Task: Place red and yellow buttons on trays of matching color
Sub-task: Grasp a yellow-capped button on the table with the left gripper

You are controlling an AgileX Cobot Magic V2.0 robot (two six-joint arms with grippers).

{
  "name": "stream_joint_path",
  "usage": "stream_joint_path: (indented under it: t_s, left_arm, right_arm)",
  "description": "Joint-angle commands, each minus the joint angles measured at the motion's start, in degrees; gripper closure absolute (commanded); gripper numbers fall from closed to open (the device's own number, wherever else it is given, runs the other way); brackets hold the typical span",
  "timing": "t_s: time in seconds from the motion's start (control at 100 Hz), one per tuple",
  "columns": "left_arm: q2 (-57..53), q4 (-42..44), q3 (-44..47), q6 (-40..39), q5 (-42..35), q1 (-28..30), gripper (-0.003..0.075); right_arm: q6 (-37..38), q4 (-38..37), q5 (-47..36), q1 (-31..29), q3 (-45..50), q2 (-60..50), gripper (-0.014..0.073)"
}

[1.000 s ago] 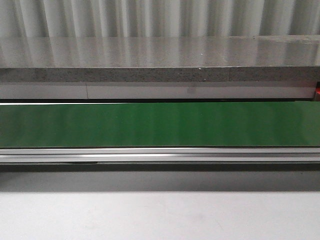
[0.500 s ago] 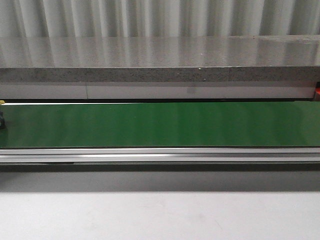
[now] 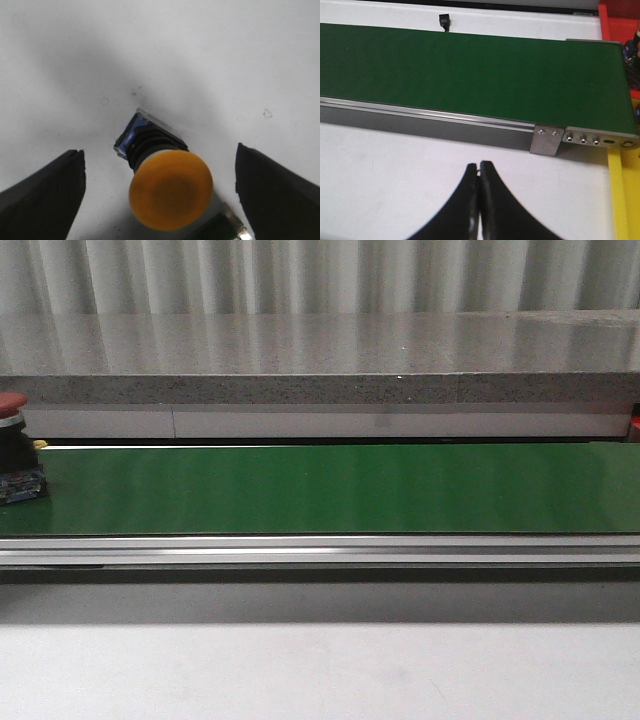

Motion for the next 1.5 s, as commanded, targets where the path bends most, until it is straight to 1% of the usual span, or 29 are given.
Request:
stream_joint_path:
  t_s: [0.0, 0.06, 0.18, 0.25, 0.32, 0.39, 0.47, 0.54, 0.59, 0.64, 0.69, 0.84, 0.97, 1.09, 1.28, 1.49]
  left_arm:
    - [-2.9, -1.0, -1.9, -0.6, -0.4, -0.1, 0.0185]
    - [-2.9, -1.0, -1.9, -0.6, -0.4, -0.1, 0.0245]
    - [-2.9, -1.0, -1.9, -0.6, -0.3, -0.1, 0.0416]
    - [-2.9, -1.2, -1.9, -0.5, -0.3, -0.1, 0.0500]
    - [-2.9, -1.6, -1.9, 0.2, -0.1, -0.1, 0.0563]
    - [-2.9, -2.0, -1.9, 1.3, 0.2, -0.1, 0.0599]
    - [-3.2, -2.0, -1.9, 2.0, 1.1, -0.1, 0.0608]
    - [-4.0, -2.1, -1.9, 4.2, 1.5, -0.1, 0.0608]
    - [-4.7, -2.1, -1.9, 7.4, 1.6, -0.1, 0.0608]
    - [-5.8, -2.1, -1.9, 12.8, 1.7, -0.2, 0.0608]
    - [-7.0, -2.1, -1.9, 16.2, 2.3, -0.2, 0.0608]
    - [-11.1, -2.1, -1.9, 23.5, 5.0, -0.2, 0.0608]
    - [-15.0, -2.1, -1.6, 28.4, 9.3, -0.3, 0.0608]
    - [-19.1, -2.1, 1.1, 30.9, 10.4, -0.7, 0.0608]
    - [-24.9, -2.3, 7.0, 31.3, 8.7, -2.6, 0.0608]
    - [-25.2, -2.3, 8.8, 31.8, 9.8, -6.2, 0.0608]
  right_arm:
    - [-0.4, -0.1, -3.7, 0.0, -1.4, 0.4, 0.0661]
    - [-0.4, -0.1, -3.7, 0.0, -1.4, 0.4, 0.0661]
    - [-0.4, -0.1, -3.7, 0.0, -1.4, 0.4, 0.0661]
    - [-0.4, -0.1, -3.7, 0.0, -1.4, 0.4, 0.0661]
    - [-0.4, -0.1, -3.7, 0.0, -1.4, 0.4, 0.0661]
    - [-0.4, -0.1, -3.7, 0.0, -1.4, 0.4, 0.0661]
    - [-0.4, -0.1, -3.7, 0.0, -1.4, 0.4, 0.0661]
    - [-0.4, -0.1, -3.7, 0.0, -1.4, 0.4, 0.0661]
    - [-0.4, -0.1, -3.7, 0.0, -1.4, 0.4, 0.0661]
    - [-0.4, -0.1, -3.7, 0.0, -1.4, 0.4, 0.0661]
    - [-0.4, -0.1, -3.7, 0.0, -1.4, 0.4, 0.0661]
    - [-0.4, -0.1, -3.7, 0.0, -1.4, 0.4, 0.0661]
    - [-0.4, -0.1, -3.7, 0.0, -1.4, 0.4, 0.0661]
    - [-0.4, -0.1, -3.7, 0.0, -1.4, 0.4, 0.0661]
    - [-0.4, -0.1, -3.7, 0.0, -1.4, 0.4, 0.0661]
    - [-0.4, -0.1, -3.7, 0.0, -1.4, 0.4, 0.0661]
